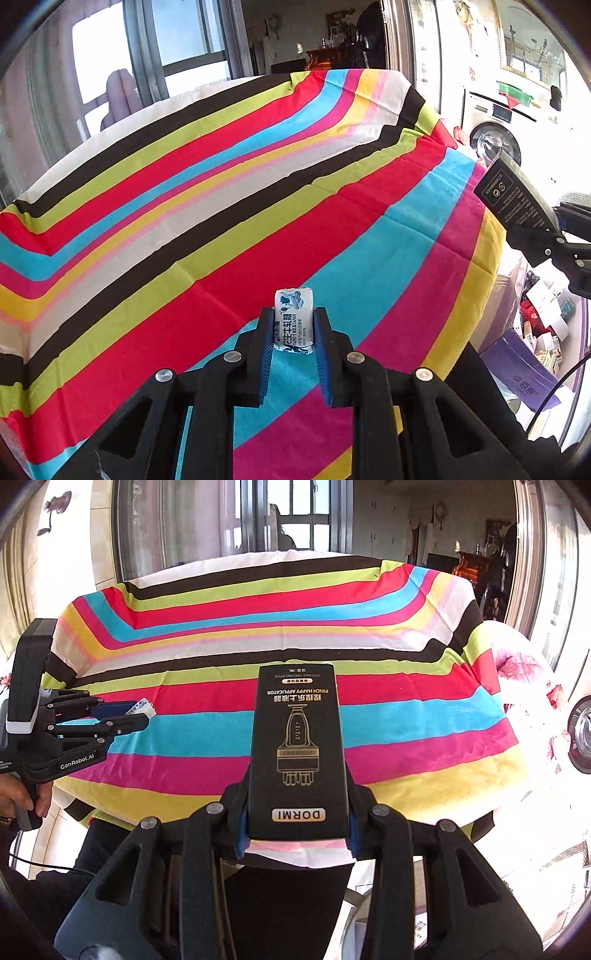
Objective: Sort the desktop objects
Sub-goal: 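Carry the DORMI box and candy packet to the cardboard box and release both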
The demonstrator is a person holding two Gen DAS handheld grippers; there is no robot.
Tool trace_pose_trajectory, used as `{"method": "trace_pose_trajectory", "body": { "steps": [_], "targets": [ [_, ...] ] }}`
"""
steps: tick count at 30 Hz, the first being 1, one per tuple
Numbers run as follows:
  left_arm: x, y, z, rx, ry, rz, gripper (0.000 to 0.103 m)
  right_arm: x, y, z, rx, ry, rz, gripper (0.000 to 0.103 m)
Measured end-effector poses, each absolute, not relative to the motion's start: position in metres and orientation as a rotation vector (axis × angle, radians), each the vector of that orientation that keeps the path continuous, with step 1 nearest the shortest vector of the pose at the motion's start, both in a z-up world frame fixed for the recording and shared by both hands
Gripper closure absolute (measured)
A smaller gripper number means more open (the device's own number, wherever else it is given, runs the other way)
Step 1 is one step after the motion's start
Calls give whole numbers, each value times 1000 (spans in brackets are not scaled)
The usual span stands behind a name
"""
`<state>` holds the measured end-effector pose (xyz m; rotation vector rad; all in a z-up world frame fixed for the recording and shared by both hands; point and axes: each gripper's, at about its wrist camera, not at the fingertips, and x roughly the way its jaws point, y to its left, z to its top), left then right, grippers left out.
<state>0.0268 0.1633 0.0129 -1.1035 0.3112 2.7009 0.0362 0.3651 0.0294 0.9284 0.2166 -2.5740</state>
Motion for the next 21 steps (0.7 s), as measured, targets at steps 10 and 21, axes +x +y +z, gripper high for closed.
{"method": "trace_pose_trajectory", "body": {
  "steps": [10, 21],
  "targets": [
    [37, 253, 20, -1023, 430, 2529, 82, 68, 443, 26, 973, 83, -2718, 61],
    [64, 368, 15, -946, 582, 2249, 82, 106, 534, 12, 1073, -109, -2898, 61]
  ]
}}
